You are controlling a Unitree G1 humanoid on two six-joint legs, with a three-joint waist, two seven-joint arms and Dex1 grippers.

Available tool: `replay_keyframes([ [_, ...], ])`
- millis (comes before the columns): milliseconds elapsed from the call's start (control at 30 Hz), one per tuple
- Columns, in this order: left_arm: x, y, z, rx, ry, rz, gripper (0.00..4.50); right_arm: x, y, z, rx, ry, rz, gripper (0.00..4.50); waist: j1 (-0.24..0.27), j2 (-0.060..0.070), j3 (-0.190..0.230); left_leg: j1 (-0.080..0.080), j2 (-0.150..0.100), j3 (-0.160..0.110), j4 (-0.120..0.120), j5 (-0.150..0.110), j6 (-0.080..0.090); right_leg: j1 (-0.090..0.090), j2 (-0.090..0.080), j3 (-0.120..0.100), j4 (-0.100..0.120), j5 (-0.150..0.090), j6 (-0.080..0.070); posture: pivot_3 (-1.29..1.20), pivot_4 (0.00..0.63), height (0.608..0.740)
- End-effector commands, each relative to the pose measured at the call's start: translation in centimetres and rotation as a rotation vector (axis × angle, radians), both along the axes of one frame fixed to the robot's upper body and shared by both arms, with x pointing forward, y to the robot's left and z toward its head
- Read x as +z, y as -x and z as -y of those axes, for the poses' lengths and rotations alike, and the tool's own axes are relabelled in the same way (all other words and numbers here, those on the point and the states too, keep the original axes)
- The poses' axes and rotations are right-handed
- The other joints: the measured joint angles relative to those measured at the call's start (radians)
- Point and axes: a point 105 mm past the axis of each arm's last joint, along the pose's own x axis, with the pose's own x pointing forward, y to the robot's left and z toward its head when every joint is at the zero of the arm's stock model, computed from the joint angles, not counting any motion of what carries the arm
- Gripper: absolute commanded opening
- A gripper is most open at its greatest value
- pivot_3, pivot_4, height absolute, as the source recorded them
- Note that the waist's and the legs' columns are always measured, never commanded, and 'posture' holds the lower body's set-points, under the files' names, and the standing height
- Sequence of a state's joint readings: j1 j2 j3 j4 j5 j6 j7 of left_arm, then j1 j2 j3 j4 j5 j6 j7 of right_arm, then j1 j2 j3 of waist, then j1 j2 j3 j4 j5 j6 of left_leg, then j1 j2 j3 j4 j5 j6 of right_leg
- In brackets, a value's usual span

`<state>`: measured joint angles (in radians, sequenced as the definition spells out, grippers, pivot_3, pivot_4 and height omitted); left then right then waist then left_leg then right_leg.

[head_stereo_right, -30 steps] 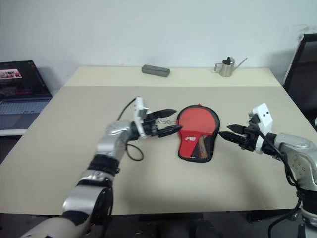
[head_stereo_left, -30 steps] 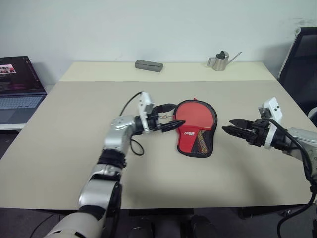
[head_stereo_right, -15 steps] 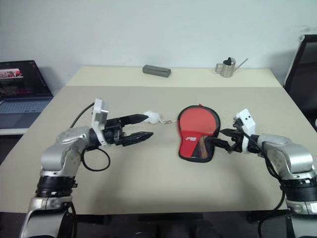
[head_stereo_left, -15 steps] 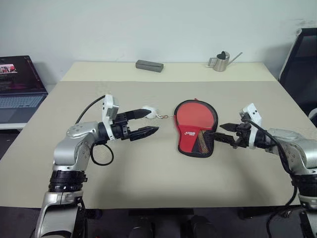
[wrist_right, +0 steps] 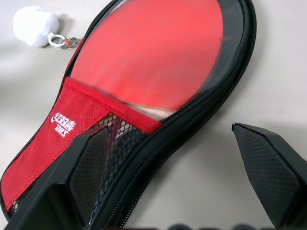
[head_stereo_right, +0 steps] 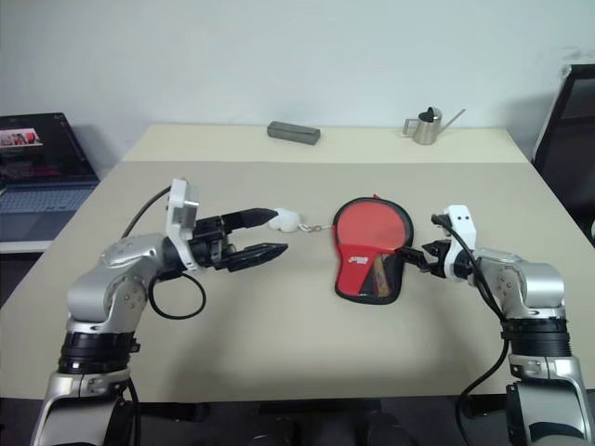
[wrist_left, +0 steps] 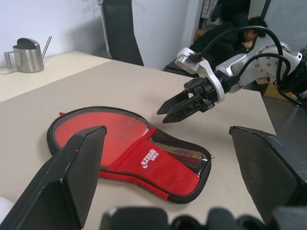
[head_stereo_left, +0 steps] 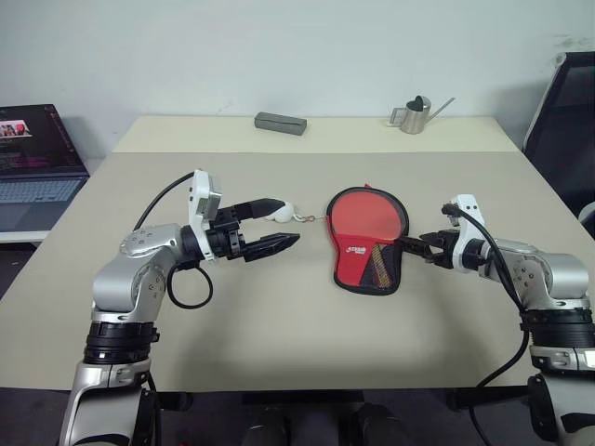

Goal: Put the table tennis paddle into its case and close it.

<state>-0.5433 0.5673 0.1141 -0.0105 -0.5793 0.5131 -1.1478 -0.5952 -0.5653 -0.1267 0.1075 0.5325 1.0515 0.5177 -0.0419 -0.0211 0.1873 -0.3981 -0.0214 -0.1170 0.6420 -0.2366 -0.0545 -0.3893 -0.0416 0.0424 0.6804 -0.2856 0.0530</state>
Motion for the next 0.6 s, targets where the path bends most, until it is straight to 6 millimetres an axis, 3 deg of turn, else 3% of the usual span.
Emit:
replay_keyframes([
  [33, 1.7, 0.4, 0.2, -0.021, -0.003, 0.071, 4.50, 0.7, 0.2, -0.7, 0.021, -0.052, 0.015, 4.48, 0.000, 0.000, 0.000, 0.000, 0.000, 0.000, 0.000, 0.000, 0.000, 0.000, 0.000, 0.000, 0.000, 0.000, 0.000, 0.00, 0.150, 0.740],
  [400, 1.8, 0.3, 0.2, -0.010, -0.001, 0.080, 4.50, -1.5, 0.5, -2.0, 0.046, -0.058, -0.038, 4.48, -0.001, 0.000, 0.000, 0.000, 0.000, 0.000, 0.000, 0.000, 0.000, 0.000, 0.000, 0.000, 0.000, 0.000, 0.000, 0.00, 0.150, 0.740],
  [600, 1.7, 0.2, 0.1, 0.001, -0.002, 0.079, 4.50, -1.9, 0.3, -3.7, 0.081, -0.090, -0.044, 4.48, -0.006, 0.000, 0.000, 0.000, 0.000, 0.000, 0.000, 0.000, 0.000, 0.000, 0.000, 0.000, 0.000, 0.000, 0.000, 0.00, 0.150, 0.740],
])
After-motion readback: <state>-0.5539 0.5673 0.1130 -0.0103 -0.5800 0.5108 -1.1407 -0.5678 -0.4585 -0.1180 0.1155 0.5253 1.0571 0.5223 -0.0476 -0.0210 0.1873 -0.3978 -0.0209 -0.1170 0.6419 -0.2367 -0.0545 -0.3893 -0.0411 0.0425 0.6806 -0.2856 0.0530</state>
